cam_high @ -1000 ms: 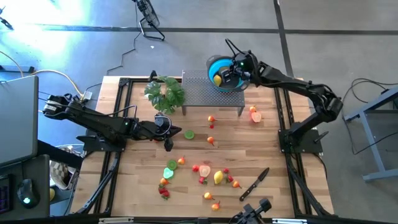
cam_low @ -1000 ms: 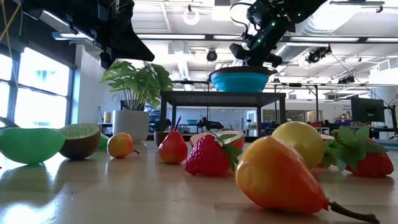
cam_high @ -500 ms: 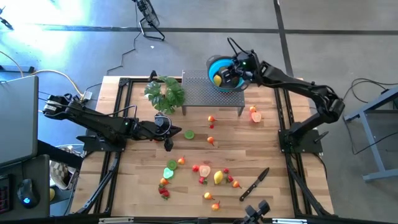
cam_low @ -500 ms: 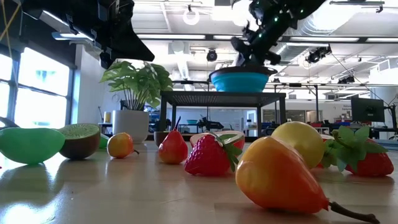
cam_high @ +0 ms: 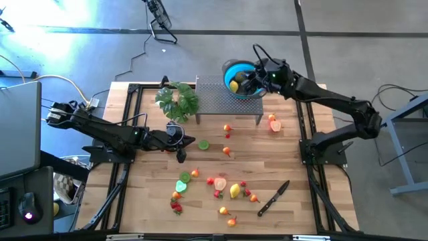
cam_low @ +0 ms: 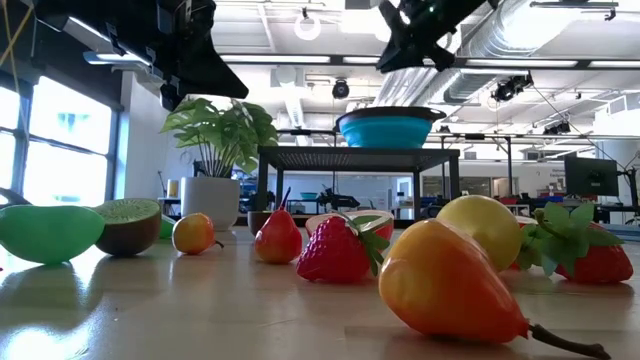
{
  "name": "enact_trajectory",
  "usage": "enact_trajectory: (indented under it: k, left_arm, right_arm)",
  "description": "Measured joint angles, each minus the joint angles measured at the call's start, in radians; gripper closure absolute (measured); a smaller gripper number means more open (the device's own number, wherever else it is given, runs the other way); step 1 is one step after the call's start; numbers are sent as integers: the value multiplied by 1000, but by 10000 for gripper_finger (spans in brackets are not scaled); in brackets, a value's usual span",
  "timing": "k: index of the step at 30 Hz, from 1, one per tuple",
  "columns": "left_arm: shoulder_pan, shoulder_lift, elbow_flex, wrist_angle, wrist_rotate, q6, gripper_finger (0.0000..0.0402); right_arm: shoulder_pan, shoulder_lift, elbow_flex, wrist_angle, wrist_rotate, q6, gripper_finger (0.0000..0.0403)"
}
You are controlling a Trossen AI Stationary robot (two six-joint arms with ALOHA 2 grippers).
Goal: Pick & Place Fruit
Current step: Put the black knife on the shelf
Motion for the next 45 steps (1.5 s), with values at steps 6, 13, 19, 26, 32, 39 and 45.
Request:
enact_trajectory:
  k: [6, 13, 19, 26, 32, 39, 45]
  left_arm:
    - [0, 0, 0, 0, 0, 0, 402]
    - [0, 0, 0, -1, 0, 0, 402]
    - [0, 0, 0, -1, 0, 0, 402]
    - [0, 0, 0, -2, 0, 0, 402]
    - [0, 0, 0, -17, 0, 0, 402]
    - [0, 0, 0, -22, 0, 0, 402]
    - [0, 0, 0, -22, 0, -4, 402]
  right_arm:
    - [93, -29, 0, 7, -35, 9, 379]
    - [218, -58, 0, 24, -88, 86, 397]
    - [320, -78, 0, 19, -169, 136, 398]
    - [422, -89, 0, -50, -231, 217, 398]
    - [502, -88, 0, -188, -235, 262, 398]
    - [601, -87, 0, -274, -233, 313, 399]
    - [681, -87, 0, -407, -267, 316, 399]
